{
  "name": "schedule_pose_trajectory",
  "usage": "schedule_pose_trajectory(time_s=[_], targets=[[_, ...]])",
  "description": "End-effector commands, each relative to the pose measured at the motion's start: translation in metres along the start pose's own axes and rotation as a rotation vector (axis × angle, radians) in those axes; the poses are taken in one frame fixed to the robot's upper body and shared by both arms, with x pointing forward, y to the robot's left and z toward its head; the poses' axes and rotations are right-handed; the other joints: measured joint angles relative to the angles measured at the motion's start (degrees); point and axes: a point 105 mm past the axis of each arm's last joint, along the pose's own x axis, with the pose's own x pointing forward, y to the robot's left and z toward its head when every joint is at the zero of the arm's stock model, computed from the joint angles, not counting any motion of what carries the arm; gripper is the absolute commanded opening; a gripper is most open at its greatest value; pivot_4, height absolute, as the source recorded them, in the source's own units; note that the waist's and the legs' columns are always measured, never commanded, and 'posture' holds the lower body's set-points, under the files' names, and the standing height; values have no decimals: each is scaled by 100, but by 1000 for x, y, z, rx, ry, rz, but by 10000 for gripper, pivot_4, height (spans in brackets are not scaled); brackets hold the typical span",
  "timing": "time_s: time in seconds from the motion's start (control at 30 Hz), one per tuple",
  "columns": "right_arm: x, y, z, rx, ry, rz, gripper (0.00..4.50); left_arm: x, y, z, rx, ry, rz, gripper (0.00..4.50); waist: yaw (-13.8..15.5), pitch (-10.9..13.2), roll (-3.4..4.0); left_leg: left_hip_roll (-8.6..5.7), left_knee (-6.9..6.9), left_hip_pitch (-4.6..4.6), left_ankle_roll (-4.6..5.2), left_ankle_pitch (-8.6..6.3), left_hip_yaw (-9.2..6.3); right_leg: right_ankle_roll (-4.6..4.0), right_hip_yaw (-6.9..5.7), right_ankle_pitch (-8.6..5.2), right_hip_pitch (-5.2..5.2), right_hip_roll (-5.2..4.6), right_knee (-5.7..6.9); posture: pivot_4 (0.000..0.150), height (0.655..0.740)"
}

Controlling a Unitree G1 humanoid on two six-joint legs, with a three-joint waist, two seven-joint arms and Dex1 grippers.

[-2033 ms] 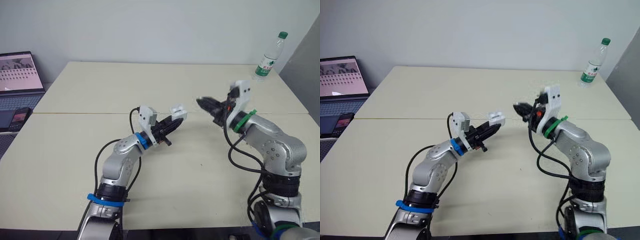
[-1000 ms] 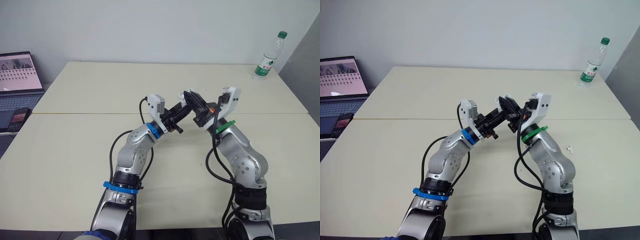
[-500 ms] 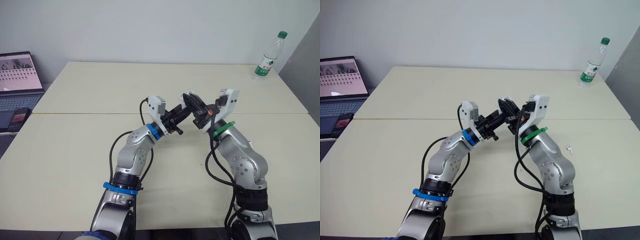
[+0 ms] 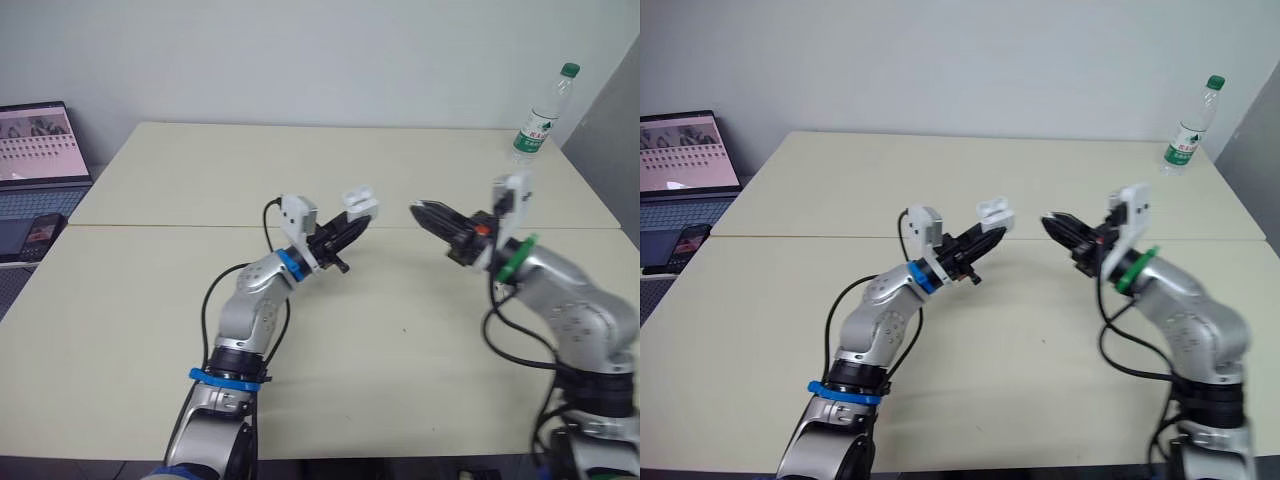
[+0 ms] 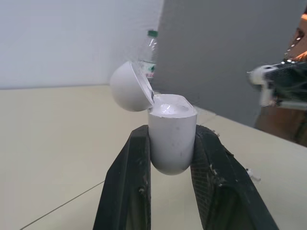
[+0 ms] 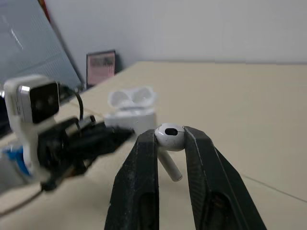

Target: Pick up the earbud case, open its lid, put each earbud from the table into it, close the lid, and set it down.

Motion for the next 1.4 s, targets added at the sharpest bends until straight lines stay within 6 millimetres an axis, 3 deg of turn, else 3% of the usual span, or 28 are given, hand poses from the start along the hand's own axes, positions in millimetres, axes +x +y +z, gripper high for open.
schedule_pose_trajectory(time_s=[0.03, 0.17, 0.33, 0.57, 0.87, 1.17, 1.4], targets=[[-30, -1, -24, -81, 234, 110, 3964, -4, 0, 10, 45, -33, -1, 7379, 3, 2, 0, 0, -1, 0, 0, 0, -2, 0, 0, 0, 1, 1, -2, 1500, 7362], [-74, -11, -66, -244, 630, 205, 3964, -14, 5, 9, 55, -18, 20, 7379, 0, 8, -7, 0, -1, 0, 0, 0, -2, 7, -1, -4, 9, -2, -17, 1500, 7362], [-106, -21, -89, -358, 929, 281, 3964, -22, 7, 7, 64, -6, 39, 7379, -19, 12, -10, 4, 3, 10, 0, 0, 9, 30, -1, -15, 9, -2, -10, 1500, 7362], [-121, -28, -104, -481, 1104, 359, 3964, -25, 4, 6, 65, -3, 50, 7379, -4, 13, -10, 3, 8, 14, -1, 1, 9, 31, 0, -15, 10, -3, -1, 1500, 7362], [-122, -31, -111, -546, 1118, 436, 3964, -25, 4, 7, 70, 4, 52, 7379, 0, 13, -10, 2, 9, 15, -1, 1, 10, 24, -1, -11, 10, -4, 2, 1500, 7362], [-119, -30, -97, -571, 1172, 331, 35627, -24, 3, 5, 64, 7, 47, 7379, 0, 12, -8, 2, 11, 17, -2, 1, 12, 6, 1, -1, 10, -4, 8, 1500, 7362], [-119, -26, -98, -578, 1290, 215, 35627, -20, 3, 4, 57, 1, 47, 7379, 1, 12, -9, 3, 14, 17, -3, 2, 11, 6, 0, 0, 10, -6, 9, 1500, 7362]])
